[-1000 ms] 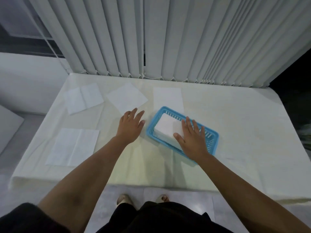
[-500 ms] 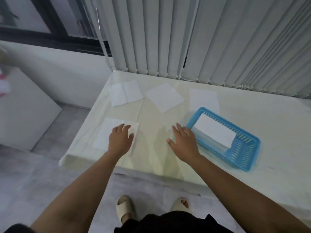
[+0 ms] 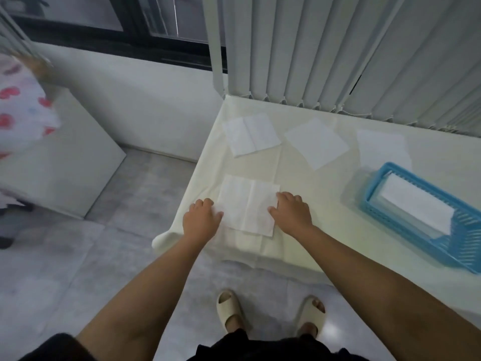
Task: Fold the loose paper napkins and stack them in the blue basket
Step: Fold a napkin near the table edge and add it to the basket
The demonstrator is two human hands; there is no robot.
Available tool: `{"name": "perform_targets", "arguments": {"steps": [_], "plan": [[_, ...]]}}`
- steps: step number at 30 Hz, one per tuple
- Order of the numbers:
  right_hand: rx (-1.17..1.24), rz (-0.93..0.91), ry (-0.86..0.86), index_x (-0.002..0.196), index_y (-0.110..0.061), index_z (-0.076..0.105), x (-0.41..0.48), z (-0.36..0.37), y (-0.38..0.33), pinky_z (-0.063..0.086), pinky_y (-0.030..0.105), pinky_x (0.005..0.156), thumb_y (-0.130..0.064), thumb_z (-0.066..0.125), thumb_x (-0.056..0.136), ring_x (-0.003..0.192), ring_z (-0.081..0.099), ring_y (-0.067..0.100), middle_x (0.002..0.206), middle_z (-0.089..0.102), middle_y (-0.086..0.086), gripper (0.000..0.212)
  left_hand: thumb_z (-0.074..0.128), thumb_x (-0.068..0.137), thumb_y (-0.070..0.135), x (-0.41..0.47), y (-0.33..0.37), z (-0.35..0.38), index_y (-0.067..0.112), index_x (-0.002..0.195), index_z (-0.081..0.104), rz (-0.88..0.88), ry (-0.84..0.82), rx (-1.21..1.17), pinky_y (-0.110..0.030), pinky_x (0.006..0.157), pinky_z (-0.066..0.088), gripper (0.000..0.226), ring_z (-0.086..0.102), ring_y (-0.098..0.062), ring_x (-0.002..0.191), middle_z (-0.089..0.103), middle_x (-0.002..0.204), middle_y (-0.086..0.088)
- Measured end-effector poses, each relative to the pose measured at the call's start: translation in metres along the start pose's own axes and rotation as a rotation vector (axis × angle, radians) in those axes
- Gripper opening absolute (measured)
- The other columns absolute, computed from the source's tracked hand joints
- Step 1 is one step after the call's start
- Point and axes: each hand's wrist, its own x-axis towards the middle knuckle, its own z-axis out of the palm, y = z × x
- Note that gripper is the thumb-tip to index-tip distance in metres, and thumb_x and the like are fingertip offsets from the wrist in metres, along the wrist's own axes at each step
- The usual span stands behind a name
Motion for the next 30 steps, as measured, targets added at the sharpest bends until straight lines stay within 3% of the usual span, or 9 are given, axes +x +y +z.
{"name": "perform_targets", "arguments": {"steps": [11, 15, 18, 20, 26, 30], "plan": [[-0.116, 0.0, 0.035, 0.135, -0.015, 0.044, 0.042, -0.004, -0.021, 0.038, 0.041, 0.096, -0.039, 0.046, 0.093, 0.123, 0.043, 0.03, 0.139, 0.045, 0.008, 0.048, 0.061, 0.087, 0.024, 0.009, 0.003, 0.007, 0.014, 0.119, 0.044, -0.097, -0.1, -0.284, -0.042, 0.081, 0.05, 0.037, 0.061, -0.031, 0.098, 0.062, 0.104, -0.008], [-0.174, -0.022, 0.064, 0.128, -0.017, 0.052, 0.046, -0.005, -0.016, 0.037, 0.04, 0.094, -0.04, 0.047, 0.091, 0.118, 0.047, 0.029, 0.131, 0.051, 0.007, 0.043, 0.056, 0.087, 0.02, 0.019, 0.005, 0.005, 0.016, 0.11, 0.053, -0.159, -0.147, -0.319, -0.034, 0.075, 0.047, 0.024, 0.061, -0.027, 0.094, 0.064, 0.103, -0.005], [-0.212, -0.027, 0.1, 0.12, -0.02, 0.059, 0.049, -0.009, -0.015, 0.034, 0.038, 0.093, -0.042, 0.045, 0.091, 0.114, 0.05, 0.026, 0.123, 0.056, 0.005, 0.039, 0.05, 0.085, 0.016, 0.029, 0.007, -0.001, 0.018, 0.091, 0.055, -0.151, -0.097, -0.3, -0.031, 0.069, 0.041, 0.009, 0.058, -0.024, 0.089, 0.063, 0.099, -0.002], [-0.184, -0.049, 0.102, 0.118, -0.021, 0.062, 0.058, -0.017, -0.018, 0.034, 0.038, 0.094, -0.043, 0.045, 0.092, 0.114, 0.05, 0.025, 0.123, 0.057, 0.004, 0.038, 0.046, 0.085, 0.012, 0.036, 0.008, -0.007, 0.015, 0.091, 0.055, -0.1, -0.02, -0.228, -0.032, 0.068, 0.041, 0.011, 0.057, -0.028, 0.088, 0.059, 0.098, -0.004], [0.199, -0.123, -0.115, 0.133, -0.019, 0.051, 0.105, -0.043, -0.039, 0.039, 0.042, 0.104, -0.044, 0.053, 0.09, 0.127, 0.046, 0.026, 0.137, 0.052, 0.004, 0.05, 0.041, 0.086, 0.004, 0.051, 0.018, -0.02, 0.01, 0.1, 0.051, 0.085, 0.094, 0.016, -0.039, 0.068, 0.042, 0.019, 0.057, -0.035, 0.083, 0.062, 0.09, -0.012], [0.641, -0.042, -0.365, 0.134, -0.012, 0.05, 0.127, -0.054, -0.049, 0.044, 0.032, 0.096, -0.034, 0.062, 0.088, 0.114, 0.055, 0.022, 0.127, 0.056, 0.006, 0.053, 0.04, 0.089, 0.006, 0.056, 0.021, -0.022, 0.012, 0.106, 0.05, 0.128, 0.097, 0.071, -0.04, 0.071, 0.039, 0.021, 0.056, -0.035, 0.087, 0.063, 0.095, -0.012]]}}
